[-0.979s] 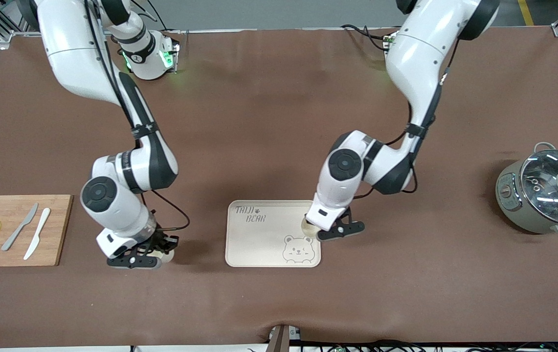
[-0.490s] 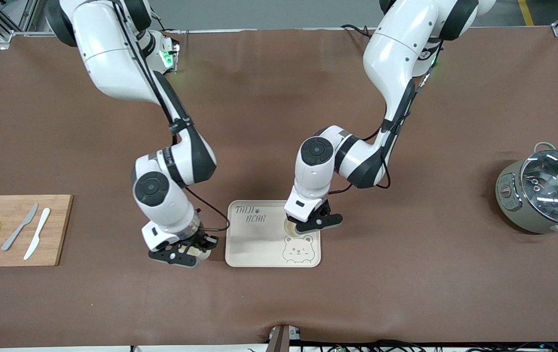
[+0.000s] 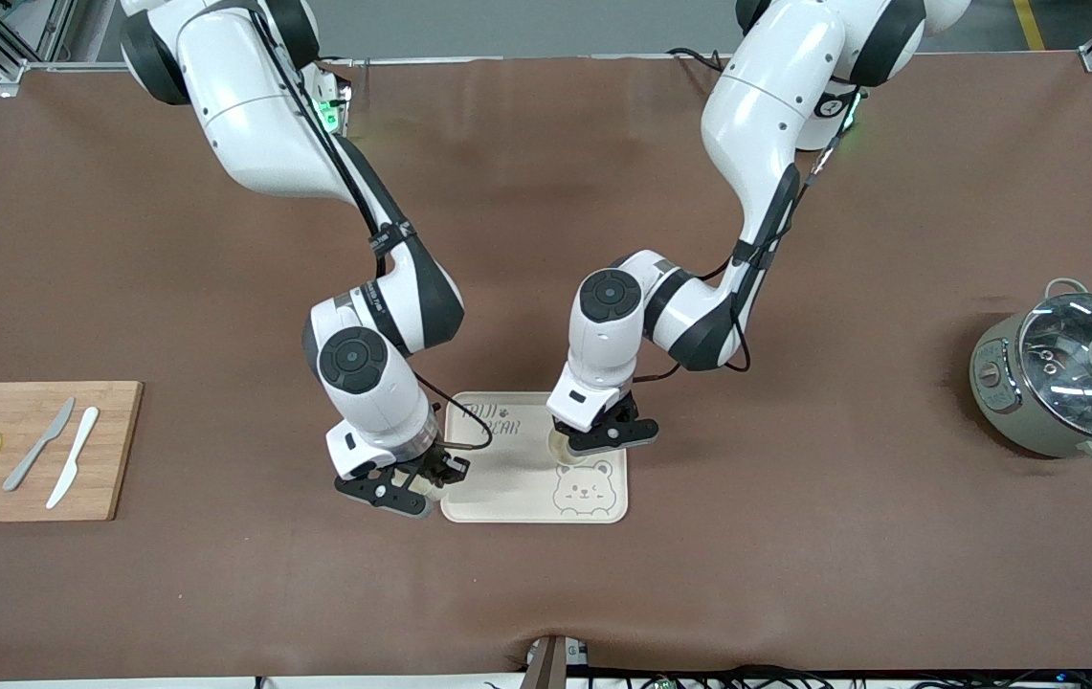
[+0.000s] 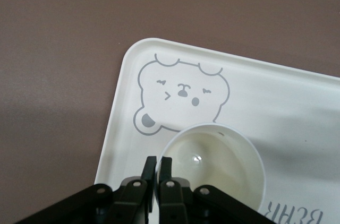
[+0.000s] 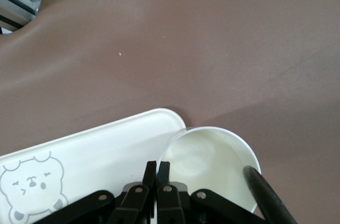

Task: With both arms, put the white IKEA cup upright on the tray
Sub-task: 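Lower both cups upright onto the tray and open both grippers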

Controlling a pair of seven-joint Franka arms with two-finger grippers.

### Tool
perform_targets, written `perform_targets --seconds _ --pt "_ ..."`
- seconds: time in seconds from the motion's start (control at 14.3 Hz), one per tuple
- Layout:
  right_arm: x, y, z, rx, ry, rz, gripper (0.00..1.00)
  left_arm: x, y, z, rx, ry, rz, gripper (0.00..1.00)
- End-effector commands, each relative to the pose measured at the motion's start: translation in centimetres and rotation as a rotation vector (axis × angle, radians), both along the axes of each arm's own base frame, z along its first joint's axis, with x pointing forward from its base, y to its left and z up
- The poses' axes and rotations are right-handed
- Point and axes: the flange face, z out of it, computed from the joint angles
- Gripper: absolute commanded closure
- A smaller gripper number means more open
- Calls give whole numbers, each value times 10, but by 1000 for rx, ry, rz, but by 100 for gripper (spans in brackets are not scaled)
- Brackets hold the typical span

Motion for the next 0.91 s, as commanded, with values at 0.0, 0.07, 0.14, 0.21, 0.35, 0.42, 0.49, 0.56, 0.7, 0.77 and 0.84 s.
perform_targets --seconds 0.0,0.07,0.14,0.21,0.35,0.42,0.49,0.56,0.7,0.77,0.84 --pt "-5 21 -1 -5 -4 -22 100 7 5 -2 14 -24 24 0" --pt "-7 25 -3 -4 -3 -22 100 10 8 5 8 -29 32 0" --pt "-10 30 -7 -5 2 -22 100 15 14 10 5 -26 48 0" --pt "-14 36 -9 -7 4 -13 100 18 18 15 1 -26 56 0" --pt "-20 45 -19 -11 14 0 100 25 30 21 -4 -1 91 0" --pt "-21 47 -24 -14 19 3 100 24 32 27 4 13 99 0" --pt "-23 49 -25 -15 21 7 100 25 37 33 12 31 111 0" --pt "-23 49 -28 -15 24 8 100 32 51 44 11 47 138 0" --pt "-23 49 -28 -14 23 8 100 34 60 63 15 72 154 0" --pt "-23 49 -29 -13 22 8 100 34 61 67 9 79 161 0" --pt "-23 50 -33 -13 24 9 86 39 72 82 10 78 158 0"
